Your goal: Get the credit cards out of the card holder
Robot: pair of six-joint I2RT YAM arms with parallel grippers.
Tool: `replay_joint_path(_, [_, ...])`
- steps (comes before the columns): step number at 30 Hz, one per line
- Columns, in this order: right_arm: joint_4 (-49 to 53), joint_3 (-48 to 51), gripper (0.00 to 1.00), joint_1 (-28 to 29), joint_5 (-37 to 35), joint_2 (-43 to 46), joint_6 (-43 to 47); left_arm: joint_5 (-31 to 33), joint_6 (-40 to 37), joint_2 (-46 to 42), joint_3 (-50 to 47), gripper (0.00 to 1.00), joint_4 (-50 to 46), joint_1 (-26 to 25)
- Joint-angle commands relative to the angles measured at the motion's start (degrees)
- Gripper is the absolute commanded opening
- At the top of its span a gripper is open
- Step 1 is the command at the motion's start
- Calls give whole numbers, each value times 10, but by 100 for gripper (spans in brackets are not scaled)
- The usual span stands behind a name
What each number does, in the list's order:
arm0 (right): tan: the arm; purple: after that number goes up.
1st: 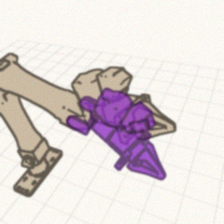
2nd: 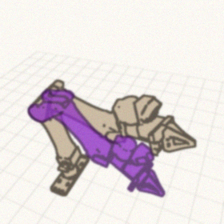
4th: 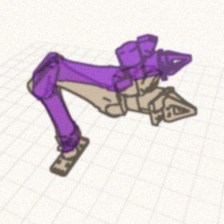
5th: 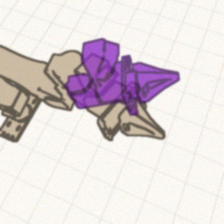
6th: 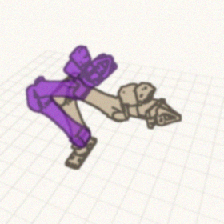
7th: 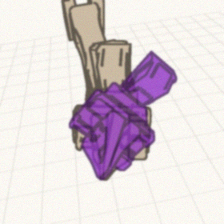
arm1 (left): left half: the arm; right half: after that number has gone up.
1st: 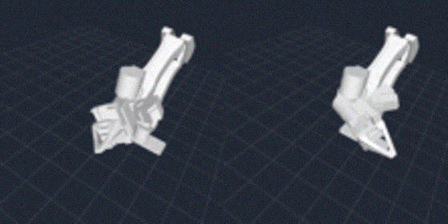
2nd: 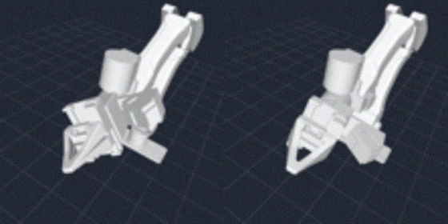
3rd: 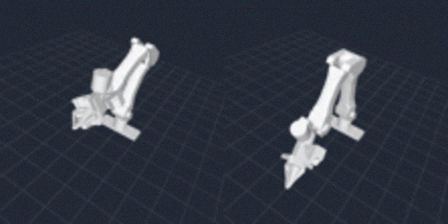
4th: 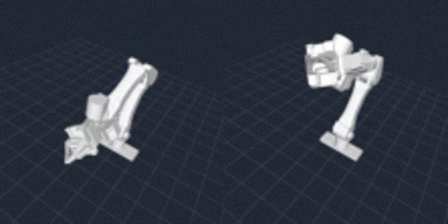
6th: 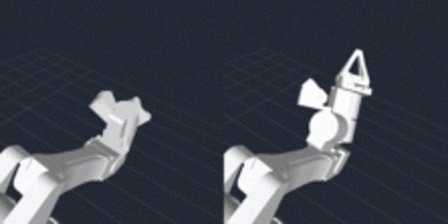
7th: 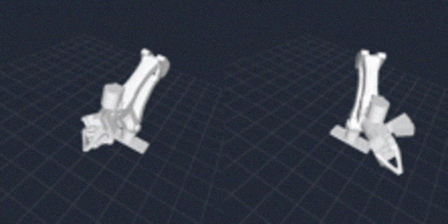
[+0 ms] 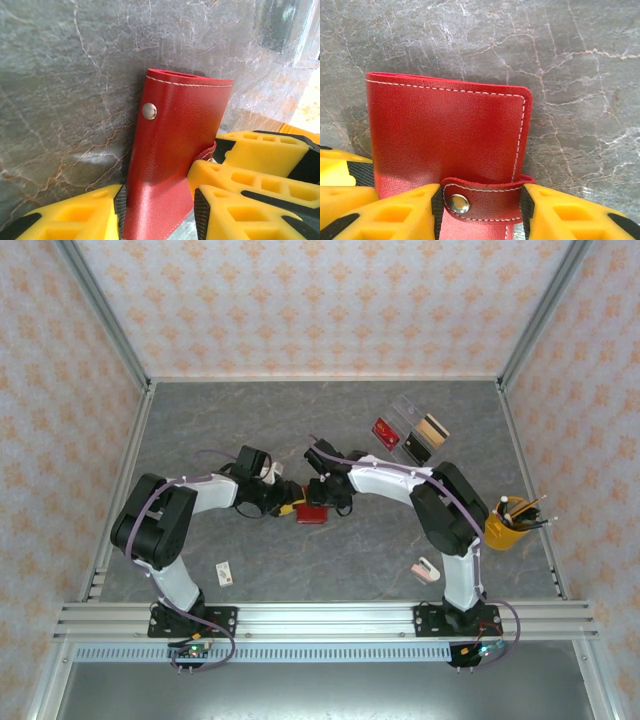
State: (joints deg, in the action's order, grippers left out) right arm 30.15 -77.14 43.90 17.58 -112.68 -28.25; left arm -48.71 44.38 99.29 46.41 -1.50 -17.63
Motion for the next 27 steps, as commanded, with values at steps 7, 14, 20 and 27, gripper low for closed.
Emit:
replay_joint_path(7, [-21,32,41,-1,3,0,4,-29,15,9,7,35,45,-4])
replay_joint_path(14, [-29,45,39,-13,18,2,4,4,-4,14,7,34,16,-4])
replay_joint_path(20, [-56,70,39,-35,50,7,-2,7,-9,24,7,34,18,-4])
replay_joint_path(27, [-89,90,39,-52,90,16,3,-15,-5,40,5,34,42,-4])
